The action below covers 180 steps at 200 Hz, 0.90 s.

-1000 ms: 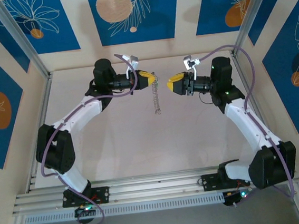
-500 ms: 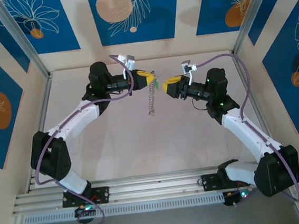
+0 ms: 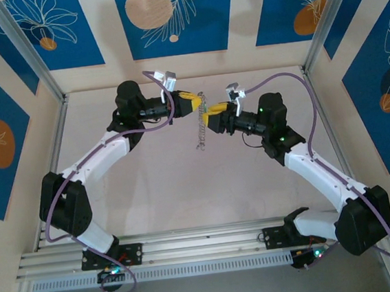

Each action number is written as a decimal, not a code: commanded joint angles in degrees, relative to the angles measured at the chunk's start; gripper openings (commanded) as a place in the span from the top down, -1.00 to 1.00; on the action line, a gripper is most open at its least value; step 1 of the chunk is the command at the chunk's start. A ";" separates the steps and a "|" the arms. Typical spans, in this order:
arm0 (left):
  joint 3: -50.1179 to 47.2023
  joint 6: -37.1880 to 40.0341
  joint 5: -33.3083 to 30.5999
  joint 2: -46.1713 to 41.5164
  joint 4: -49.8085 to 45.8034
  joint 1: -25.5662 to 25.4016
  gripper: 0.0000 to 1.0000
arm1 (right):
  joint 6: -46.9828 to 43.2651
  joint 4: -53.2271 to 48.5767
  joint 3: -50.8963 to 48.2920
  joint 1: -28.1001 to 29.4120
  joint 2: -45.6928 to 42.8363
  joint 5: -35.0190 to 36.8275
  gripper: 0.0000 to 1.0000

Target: Put the keys on the keyring

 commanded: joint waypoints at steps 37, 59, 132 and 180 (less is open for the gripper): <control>2.22 -2.03 2.00 -0.01 4.52 -0.49 1.00 | -2.60 -0.92 4.77 0.32 3.12 2.13 0.16; 2.48 -2.12 1.92 0.36 4.59 -0.49 1.00 | -2.97 -1.20 5.68 0.49 3.98 1.25 0.32; 2.14 -1.66 -0.57 0.29 4.99 -0.49 1.00 | -5.22 -4.48 5.51 2.17 4.26 -2.40 1.00; 1.39 -0.89 -3.57 -1.22 4.68 -0.49 1.00 | -6.89 -6.23 5.21 3.67 4.32 -3.01 1.00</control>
